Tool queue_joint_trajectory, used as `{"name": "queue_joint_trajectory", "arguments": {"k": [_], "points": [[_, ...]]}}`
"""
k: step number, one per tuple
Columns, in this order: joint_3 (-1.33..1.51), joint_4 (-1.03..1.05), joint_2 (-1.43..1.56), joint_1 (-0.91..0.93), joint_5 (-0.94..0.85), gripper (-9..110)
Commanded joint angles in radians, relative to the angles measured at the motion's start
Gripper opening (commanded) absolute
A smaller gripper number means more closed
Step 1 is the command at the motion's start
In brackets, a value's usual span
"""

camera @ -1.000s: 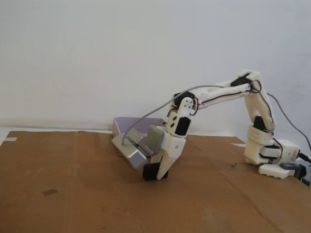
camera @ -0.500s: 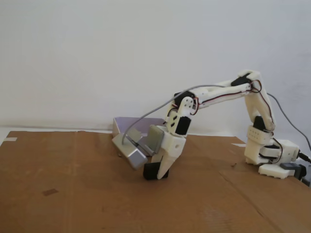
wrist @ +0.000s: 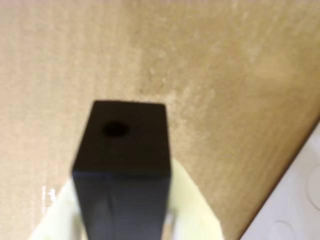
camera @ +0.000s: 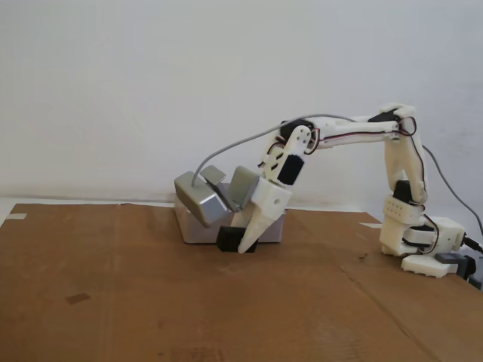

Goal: Grasp a block and put it in the box.

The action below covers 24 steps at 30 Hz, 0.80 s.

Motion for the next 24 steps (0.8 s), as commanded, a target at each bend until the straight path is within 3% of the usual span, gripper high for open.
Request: {"name": "queue_joint_trajectory", "arguments": {"k": [1,24], "points": [[-0.075,-0.009,0.216,-0.021,0.009,0],[-0.075,-0.009,0.411,-0.044,0.009,0]]}}
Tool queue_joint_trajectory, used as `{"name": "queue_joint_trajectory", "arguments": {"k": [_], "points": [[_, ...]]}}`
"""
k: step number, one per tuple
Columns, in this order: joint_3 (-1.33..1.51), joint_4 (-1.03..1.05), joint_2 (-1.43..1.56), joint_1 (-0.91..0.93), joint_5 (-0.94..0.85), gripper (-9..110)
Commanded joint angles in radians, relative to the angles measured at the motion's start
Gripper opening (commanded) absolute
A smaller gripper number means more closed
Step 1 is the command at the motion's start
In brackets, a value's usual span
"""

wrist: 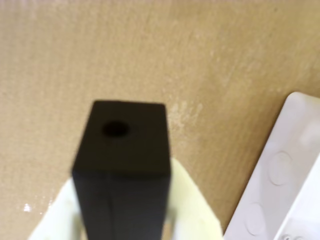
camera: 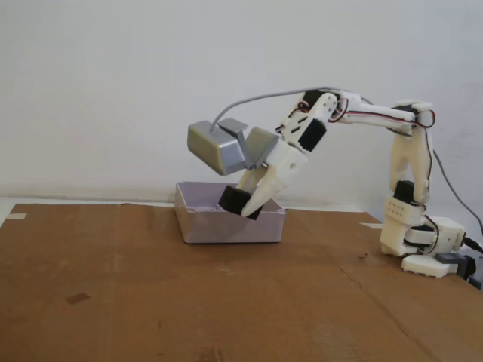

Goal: Grasp a block and put it in the box.

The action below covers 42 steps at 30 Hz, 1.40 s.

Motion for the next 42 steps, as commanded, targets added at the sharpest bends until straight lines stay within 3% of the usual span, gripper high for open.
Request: {"name": "queue_joint_trajectory", "arguments": {"k": [1,13,42], "points": [[-0.075,-0.009,0.213,0.008,0.009,0],[-0.069,-0.009,0.285,0.109,0.009,0],[-0.017,-0.023,0.252,0.543,0.009,0]]}}
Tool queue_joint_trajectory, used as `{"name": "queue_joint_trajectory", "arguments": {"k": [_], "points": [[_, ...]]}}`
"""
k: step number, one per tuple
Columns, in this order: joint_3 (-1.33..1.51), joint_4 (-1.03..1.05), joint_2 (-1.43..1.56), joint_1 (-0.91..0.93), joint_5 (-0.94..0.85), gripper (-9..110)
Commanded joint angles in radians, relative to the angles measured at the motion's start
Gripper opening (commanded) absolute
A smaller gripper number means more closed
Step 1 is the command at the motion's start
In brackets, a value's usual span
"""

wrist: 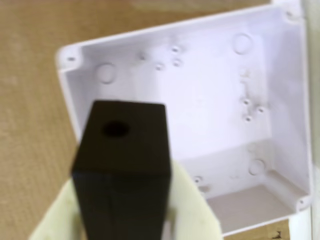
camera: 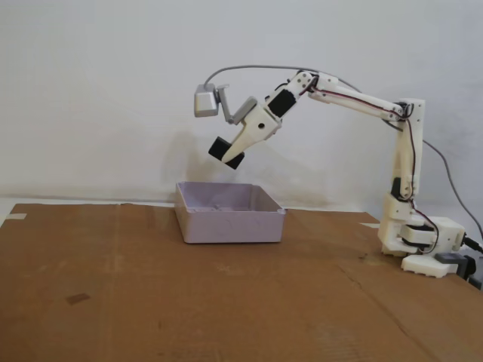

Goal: Grasp a block and put it in the box.

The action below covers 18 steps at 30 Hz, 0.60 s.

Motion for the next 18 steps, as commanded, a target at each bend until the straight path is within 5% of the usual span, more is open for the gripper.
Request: {"name": "queue_joint_trajectory", "arguments": {"k": [1,18], "points": [[-0.012,-0.025,0.150,0.040,0.000,0],[-0.003,-0.069,-0.041,0.101,0.002,0]]}}
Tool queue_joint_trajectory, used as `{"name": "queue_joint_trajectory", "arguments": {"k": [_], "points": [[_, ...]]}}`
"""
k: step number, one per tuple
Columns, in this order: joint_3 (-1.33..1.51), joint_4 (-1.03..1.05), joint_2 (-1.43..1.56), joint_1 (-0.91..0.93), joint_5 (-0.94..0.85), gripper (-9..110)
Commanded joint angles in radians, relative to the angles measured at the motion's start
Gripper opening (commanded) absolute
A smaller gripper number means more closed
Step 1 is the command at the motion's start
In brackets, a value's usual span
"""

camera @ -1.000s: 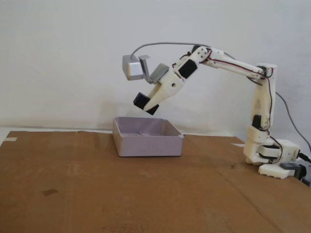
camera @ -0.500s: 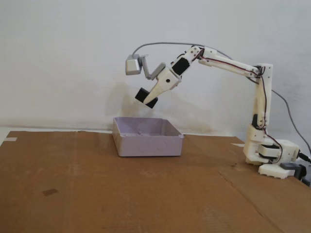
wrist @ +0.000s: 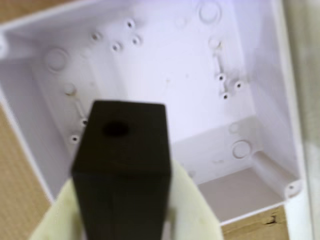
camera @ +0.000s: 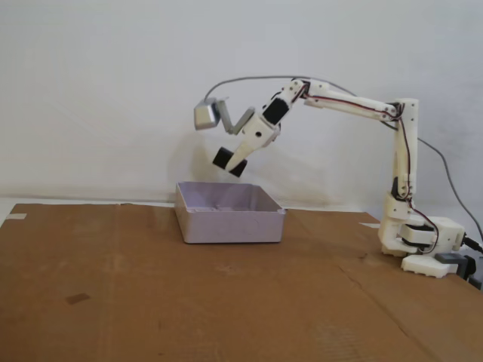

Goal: Grasp a block and put it in the box.

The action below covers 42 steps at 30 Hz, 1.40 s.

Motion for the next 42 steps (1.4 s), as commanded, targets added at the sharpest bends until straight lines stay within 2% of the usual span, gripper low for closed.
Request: {"name": "queue_joint_trajectory", "arguments": {"k": [1,21,42], "points": [[-0.038,-0.087,0.002,0.015,0.003,0],[-0.040,-0.130,-0.189,0.077,0.006,0],[-0.040,-0.130,-0.293,0.049,0.000,0]]}}
